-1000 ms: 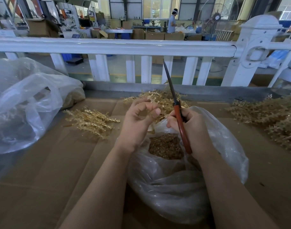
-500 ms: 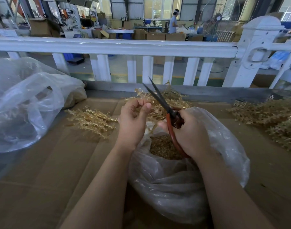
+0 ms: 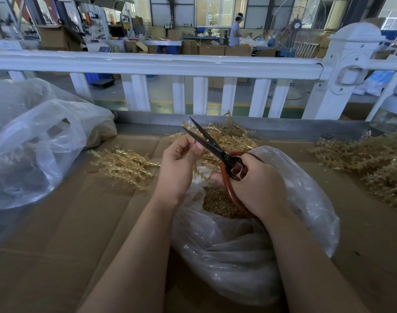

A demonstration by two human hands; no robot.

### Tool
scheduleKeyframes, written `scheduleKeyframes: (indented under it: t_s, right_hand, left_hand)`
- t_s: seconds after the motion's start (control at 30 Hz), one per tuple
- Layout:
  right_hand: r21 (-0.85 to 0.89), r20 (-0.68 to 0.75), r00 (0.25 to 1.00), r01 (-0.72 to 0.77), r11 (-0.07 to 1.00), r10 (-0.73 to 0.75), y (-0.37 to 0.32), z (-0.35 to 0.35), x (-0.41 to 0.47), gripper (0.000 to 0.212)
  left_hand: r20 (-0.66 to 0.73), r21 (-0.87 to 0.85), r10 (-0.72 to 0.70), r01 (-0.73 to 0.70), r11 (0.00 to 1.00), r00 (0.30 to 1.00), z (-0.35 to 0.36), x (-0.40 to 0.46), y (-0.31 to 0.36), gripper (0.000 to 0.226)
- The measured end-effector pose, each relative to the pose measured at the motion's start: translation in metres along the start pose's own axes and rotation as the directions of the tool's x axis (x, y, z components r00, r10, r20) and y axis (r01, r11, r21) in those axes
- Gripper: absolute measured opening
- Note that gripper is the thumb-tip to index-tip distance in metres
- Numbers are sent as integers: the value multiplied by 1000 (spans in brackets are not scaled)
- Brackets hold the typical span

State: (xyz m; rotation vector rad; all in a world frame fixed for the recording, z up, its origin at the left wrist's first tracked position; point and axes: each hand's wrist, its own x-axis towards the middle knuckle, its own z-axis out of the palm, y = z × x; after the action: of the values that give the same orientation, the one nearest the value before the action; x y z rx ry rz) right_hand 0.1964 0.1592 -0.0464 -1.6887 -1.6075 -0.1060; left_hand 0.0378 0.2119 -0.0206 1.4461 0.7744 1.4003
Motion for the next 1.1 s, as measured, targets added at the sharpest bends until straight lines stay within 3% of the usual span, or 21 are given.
scheduleKeyframes:
  t_s: [0.3, 0.5, 0.73, 1.1]
  right_hand:
    - [-6, -40, 999, 36, 999, -37, 3, 2, 1, 63]
    - [-62, -29, 999, 26, 998, -28, 2, -1, 1, 48]
    - [-58, -13, 999, 32, 998, -33, 3, -2, 1, 51]
    - [18, -23, 999, 39, 999, -39, 4, 0, 1, 65]
  left_hand:
    - [4, -75, -36, 37, 996, 999, 0, 1, 1, 20]
    - [21, -37, -5, 5, 999, 1000, -1, 1, 0, 16]
    - [77, 40, 43, -46, 998, 996, -2, -1, 1, 13]
    - [132, 6, 52, -53, 999, 990, -5, 1, -6, 12]
